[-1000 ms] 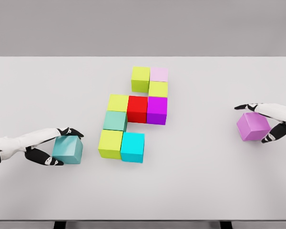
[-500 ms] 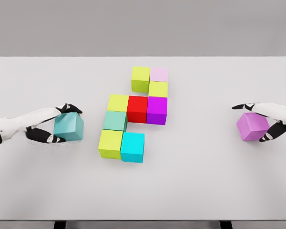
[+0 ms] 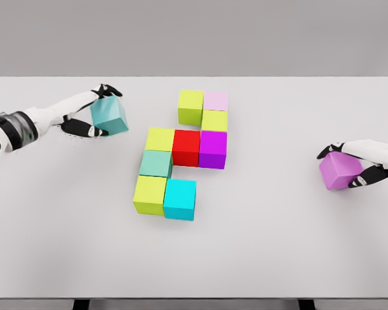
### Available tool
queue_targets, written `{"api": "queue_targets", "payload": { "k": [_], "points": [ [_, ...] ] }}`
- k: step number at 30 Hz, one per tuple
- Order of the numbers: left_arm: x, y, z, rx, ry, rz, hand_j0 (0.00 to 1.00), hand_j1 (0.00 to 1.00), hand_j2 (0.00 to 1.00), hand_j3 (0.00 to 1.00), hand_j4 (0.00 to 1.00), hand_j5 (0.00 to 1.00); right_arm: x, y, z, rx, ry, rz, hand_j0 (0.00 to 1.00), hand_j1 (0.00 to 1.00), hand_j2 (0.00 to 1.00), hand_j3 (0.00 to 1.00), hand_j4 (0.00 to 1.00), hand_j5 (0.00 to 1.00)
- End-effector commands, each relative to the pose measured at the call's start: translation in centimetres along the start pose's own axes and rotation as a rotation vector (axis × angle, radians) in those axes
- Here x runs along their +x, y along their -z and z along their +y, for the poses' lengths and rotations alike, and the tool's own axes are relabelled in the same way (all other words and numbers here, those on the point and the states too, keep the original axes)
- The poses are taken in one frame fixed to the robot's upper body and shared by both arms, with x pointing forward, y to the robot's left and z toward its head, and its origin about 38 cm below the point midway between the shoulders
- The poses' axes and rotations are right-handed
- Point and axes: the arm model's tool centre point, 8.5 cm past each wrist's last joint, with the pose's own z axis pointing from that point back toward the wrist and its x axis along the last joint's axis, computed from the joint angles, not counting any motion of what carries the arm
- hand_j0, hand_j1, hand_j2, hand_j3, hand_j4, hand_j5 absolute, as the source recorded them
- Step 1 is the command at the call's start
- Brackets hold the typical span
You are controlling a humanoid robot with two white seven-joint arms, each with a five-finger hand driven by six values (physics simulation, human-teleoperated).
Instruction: Assemble the squares on the desktop into the number 2
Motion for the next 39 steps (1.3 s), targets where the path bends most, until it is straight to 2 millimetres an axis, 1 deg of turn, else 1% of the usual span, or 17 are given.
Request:
{"api": "queue_targets", "payload": {
  "k": [1, 3, 4, 5, 6, 8, 9, 10, 12, 15, 17, 19, 22, 31, 36, 37, 39],
  "points": [
    [-1.0, 1.9, -0.5, 0.010, -0.040, 0.036, 0.39, 0.39, 0.39, 0.39, 0.39, 0.39, 0.1, -0.1, 0.0, 0.001, -0.004, -0.007, 0.62, 0.62, 0.62, 0.62, 0.62, 0.62],
    [-0.5, 2.8, 0.3, 0.027, -0.037, 0.029, 0.38, 0.38, 0.38, 0.38, 0.38, 0.38, 0.2, -0.1, -0.1, 0.000, -0.016, -0.024, 0.59, 0.59, 0.59, 0.59, 0.59, 0.59],
    [0.2, 3.6, 0.6, 0.028, 0.012, 0.023, 0.38, 0.38, 0.38, 0.38, 0.38, 0.38, 0.3, -0.1, -0.3, -0.006, -0.020, -0.025, 0.59, 0.59, 0.59, 0.59, 0.59, 0.59],
    [0.9, 4.5, 0.3, 0.024, 0.045, 0.012, 0.38, 0.38, 0.38, 0.38, 0.38, 0.38, 0.5, -0.1, -0.6, -0.011, -0.032, -0.039, 0.59, 0.59, 0.59, 0.59, 0.59, 0.59],
    [1.1, 5.2, 0.4, 0.024, 0.066, 0.016, 0.38, 0.38, 0.38, 0.38, 0.38, 0.38, 0.8, -0.2, -0.9, -0.017, -0.052, -0.059, 0.59, 0.59, 0.59, 0.59, 0.59, 0.59],
    [1.4, 7.1, 0.7, -0.004, 0.091, 0.034, 0.38, 0.38, 0.38, 0.38, 0.38, 0.38, 1.3, -0.3, -1.7, -0.032, -0.078, -0.087, 0.59, 0.59, 0.59, 0.59, 0.59, 0.59],
    [1.6, 8.6, 0.6, -0.018, 0.086, 0.046, 0.38, 0.38, 0.38, 0.38, 0.38, 0.38, 1.8, -0.4, -2.1, -0.040, -0.104, -0.117, 0.59, 0.59, 0.59, 0.59, 0.59, 0.59],
    [2.1, 9.9, 1.0, -0.019, 0.088, 0.055, 0.38, 0.38, 0.38, 0.38, 0.38, 0.38, 2.1, -0.5, -2.3, -0.046, -0.120, -0.133, 0.59, 0.59, 0.59, 0.59, 0.59, 0.59],
    [2.9, 11.4, 0.8, -0.031, 0.117, 0.063, 0.38, 0.38, 0.38, 0.38, 0.38, 0.38, 2.6, -0.5, -2.5, -0.049, -0.143, -0.164, 0.59, 0.59, 0.59, 0.59, 0.59, 0.59],
    [3.7, 11.9, 0.7, -0.034, 0.143, 0.050, 0.38, 0.38, 0.38, 0.38, 0.38, 0.38, 3.1, -0.5, -2.4, -0.050, -0.170, -0.203, 0.59, 0.59, 0.59, 0.59, 0.59, 0.59],
    [4.4, 12.3, 0.4, -0.043, 0.146, 0.032, 0.38, 0.38, 0.38, 0.38, 0.38, 0.38, 3.8, -0.6, -2.4, -0.052, -0.197, -0.241, 0.59, 0.59, 0.59, 0.59, 0.59, 0.59],
    [4.8, 12.4, 0.6, -0.042, 0.150, 0.021, 0.38, 0.38, 0.38, 0.38, 0.38, 0.38, 4.4, -0.7, -2.4, -0.052, -0.224, -0.274, 0.59, 0.59, 0.59, 0.59, 0.59, 0.59],
    [5.6, 12.7, 0.5, -0.044, 0.157, 0.001, 0.39, 0.39, 0.39, 0.39, 0.39, 0.39, 6.2, -0.8, -2.6, -0.059, -0.277, -0.339, 0.59, 0.59, 0.59, 0.59, 0.59, 0.59],
    [5.6, 12.7, 0.0, -0.074, 0.192, -0.010, 0.39, 0.39, 0.39, 0.39, 0.39, 0.39, 9.6, -1.3, -2.8, -0.071, -0.381, -0.467, 0.58, 0.58, 0.58, 0.58, 0.58, 0.58],
    [5.7, 12.7, -0.4, -0.089, 0.199, -0.033, 0.39, 0.39, 0.39, 0.39, 0.39, 0.39, 11.1, -1.3, -2.5, -0.066, -0.405, -0.506, 0.58, 0.58, 0.58, 0.58, 0.58, 0.58],
    [5.7, 12.7, -0.4, -0.092, 0.200, -0.034, 0.40, 0.40, 0.40, 0.40, 0.40, 0.40, 11.1, -1.3, -2.5, -0.065, -0.405, -0.507, 0.58, 0.58, 0.58, 0.58, 0.58, 0.58],
    [5.7, 12.7, -0.5, -0.095, 0.201, -0.039, 0.40, 0.40, 0.40, 0.40, 0.40, 0.40, 11.8, -0.6, -2.2, -0.057, -0.406, -0.531, 0.58, 0.58, 0.58, 0.58, 0.58, 0.58]
  ]
}}
